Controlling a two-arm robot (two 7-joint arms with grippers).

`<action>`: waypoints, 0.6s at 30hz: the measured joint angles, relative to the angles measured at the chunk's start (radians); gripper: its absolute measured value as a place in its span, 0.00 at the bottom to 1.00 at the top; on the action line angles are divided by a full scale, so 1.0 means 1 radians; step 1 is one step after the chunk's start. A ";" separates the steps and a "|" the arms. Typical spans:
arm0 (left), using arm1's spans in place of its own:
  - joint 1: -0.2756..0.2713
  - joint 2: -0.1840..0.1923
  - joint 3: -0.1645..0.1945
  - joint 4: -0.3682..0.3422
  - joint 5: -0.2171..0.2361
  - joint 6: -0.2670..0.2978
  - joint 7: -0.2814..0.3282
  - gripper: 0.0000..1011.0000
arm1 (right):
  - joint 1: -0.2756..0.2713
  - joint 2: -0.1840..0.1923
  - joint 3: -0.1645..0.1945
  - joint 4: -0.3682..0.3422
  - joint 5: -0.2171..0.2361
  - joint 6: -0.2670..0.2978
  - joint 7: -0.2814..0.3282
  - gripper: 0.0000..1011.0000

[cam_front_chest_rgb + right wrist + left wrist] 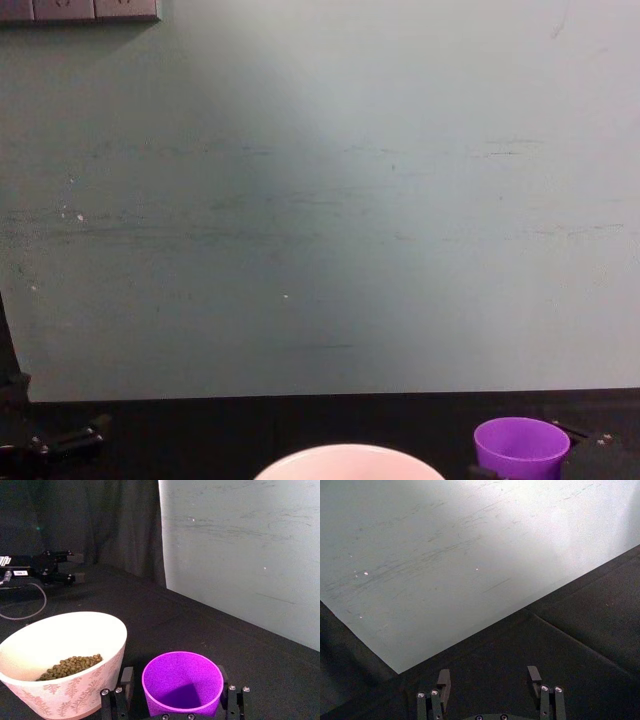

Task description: Pick up the cup and pour the mung beans from the cup into the bowl.

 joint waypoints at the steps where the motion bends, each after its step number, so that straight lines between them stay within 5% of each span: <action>1: 0.000 0.000 0.000 0.000 0.000 0.000 0.000 0.99 | 0.000 0.000 0.000 0.000 0.000 0.000 0.000 0.99; 18: 0.000 0.000 0.000 0.000 0.000 0.000 0.000 0.99 | -0.072 0.038 0.048 -0.151 0.063 0.010 -0.023 0.99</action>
